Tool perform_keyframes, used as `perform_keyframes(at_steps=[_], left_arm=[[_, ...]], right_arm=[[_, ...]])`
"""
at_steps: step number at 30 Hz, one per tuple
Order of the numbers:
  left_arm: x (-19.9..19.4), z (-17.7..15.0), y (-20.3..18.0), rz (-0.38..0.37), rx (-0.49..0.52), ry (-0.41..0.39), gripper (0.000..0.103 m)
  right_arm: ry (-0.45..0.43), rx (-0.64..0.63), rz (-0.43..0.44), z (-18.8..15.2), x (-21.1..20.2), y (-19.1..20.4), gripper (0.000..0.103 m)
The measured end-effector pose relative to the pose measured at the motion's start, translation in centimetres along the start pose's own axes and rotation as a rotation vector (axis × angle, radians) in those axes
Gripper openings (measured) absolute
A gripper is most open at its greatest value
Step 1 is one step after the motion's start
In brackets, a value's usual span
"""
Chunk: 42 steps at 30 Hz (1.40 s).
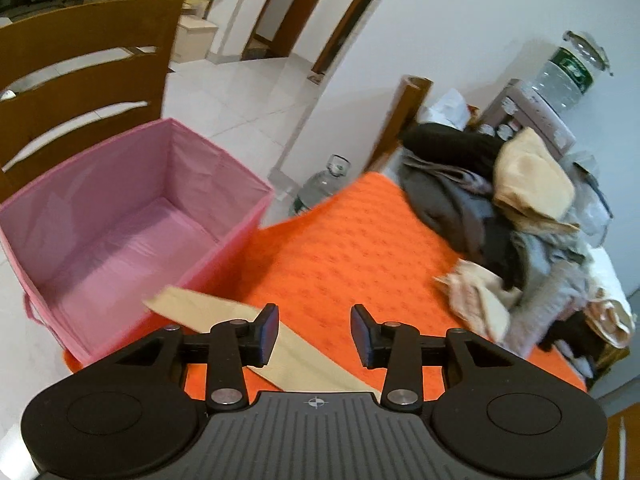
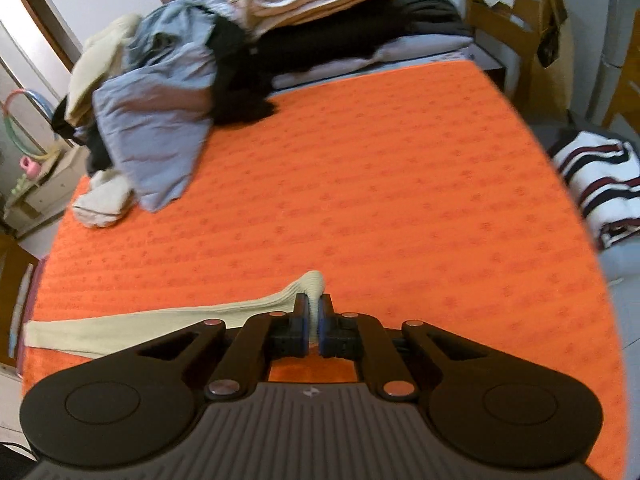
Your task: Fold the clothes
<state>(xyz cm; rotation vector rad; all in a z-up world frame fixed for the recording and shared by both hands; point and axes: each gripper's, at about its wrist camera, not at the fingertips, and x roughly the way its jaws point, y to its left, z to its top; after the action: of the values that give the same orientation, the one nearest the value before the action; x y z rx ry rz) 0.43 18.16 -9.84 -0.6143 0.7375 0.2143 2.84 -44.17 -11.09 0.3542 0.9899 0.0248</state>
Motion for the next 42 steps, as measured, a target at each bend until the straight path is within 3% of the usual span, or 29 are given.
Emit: perform_keyframes(at_steps=[14,20,26,33,34,38,42], left_arm=[[1.2,-9.8,-13.7,-0.113,0.122,0.094,0.045],[1.9,-13.8,-17.9,-0.124,0.191,0.131,0.045],[1.8,-16.0,-19.7,-0.106,0.247,0.134,0.046],[3.2,-16.9,-19.1,-0.024,0.263,0.129,0.046],[3.4,-16.9,-18.9,-0.017,0.263,0.128,0.046],[4.4,-17.0,-18.0,0.006,0.285,0.108,0.045],[5.6,-17.4,-17.8,0.022,0.356,0.099,0.044]], right_arm=[[0.024,-0.007,-0.12,2.8,-3.2,-16.5,0.006],[0.046,-0.014,-0.154,3.3,-3.3,-21.3,0.006],[0.058,-0.024,-0.195,3.3,-2.6,-23.3,0.006],[0.069,-0.042,-0.241,3.3,-1.9,-25.0,0.007],[0.069,-0.049,-0.245,3.3,-1.8,-24.9,0.01],[0.056,-0.075,-0.244,3.3,-2.1,-23.8,0.035],[0.04,-0.098,-0.207,3.2,-2.5,-22.2,0.04]])
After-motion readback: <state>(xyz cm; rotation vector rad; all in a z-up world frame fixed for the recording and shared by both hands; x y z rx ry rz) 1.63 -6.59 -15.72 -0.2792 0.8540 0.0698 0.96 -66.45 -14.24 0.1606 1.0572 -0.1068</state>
